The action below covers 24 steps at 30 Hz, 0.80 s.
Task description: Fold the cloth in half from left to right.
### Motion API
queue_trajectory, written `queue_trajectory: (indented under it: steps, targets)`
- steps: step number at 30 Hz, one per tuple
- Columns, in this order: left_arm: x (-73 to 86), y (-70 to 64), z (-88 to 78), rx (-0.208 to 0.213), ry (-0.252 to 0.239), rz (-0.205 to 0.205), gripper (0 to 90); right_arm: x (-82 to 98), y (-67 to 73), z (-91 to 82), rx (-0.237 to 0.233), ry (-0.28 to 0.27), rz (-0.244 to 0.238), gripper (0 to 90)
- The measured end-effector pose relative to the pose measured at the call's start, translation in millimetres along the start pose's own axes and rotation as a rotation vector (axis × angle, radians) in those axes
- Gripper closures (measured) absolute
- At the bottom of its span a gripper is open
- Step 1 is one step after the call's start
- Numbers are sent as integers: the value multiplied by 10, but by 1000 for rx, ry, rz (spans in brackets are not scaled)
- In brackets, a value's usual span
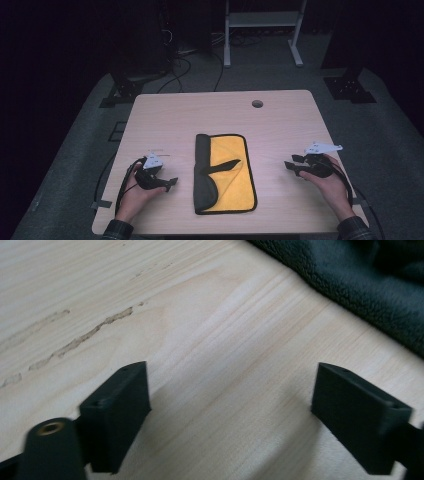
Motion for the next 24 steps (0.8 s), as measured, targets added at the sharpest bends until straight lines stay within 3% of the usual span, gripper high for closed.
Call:
queue_trajectory:
  steps: [7,24]
  targets:
    - [-12,-32,32,3,28,7,0,-248,172,47,-61,-42,-26,522]
    - [-10,-34,31,5,32,6,0,-736,597,207,-147,-68,-122,538]
Point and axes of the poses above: each handheld gripper's, and its own axes: z roughly forward along the jaws, x roughly out of its underside, y roughly to its left, the point moved 7 cm from there along z, roughly forward along the jaws, and after that the axes turned 13 degrees about y, right-handed, at the moved point
